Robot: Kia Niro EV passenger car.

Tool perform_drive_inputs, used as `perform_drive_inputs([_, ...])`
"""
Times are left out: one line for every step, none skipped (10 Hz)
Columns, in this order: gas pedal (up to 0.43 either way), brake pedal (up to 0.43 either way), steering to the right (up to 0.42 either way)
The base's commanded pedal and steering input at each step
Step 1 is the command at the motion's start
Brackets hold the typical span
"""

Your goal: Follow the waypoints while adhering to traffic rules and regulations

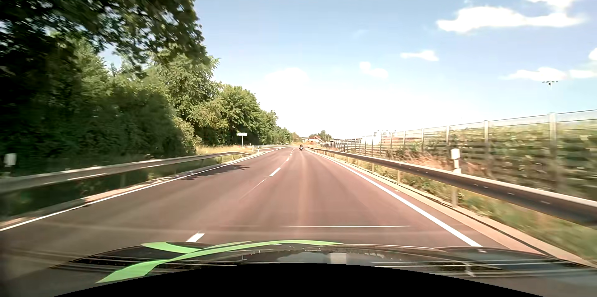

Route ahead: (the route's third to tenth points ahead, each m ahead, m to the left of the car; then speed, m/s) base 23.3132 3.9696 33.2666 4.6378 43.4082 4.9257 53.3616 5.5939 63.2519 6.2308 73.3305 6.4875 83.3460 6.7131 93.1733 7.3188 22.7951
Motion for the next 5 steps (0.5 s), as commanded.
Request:
perform_drive_inputs([0.228,0.000,-0.014])
perform_drive_inputs([0.240,0.000,-0.014])
perform_drive_inputs([0.240,0.000,-0.014])
perform_drive_inputs([0.240,0.000,-0.013])
perform_drive_inputs([0.240,0.000,-0.013])
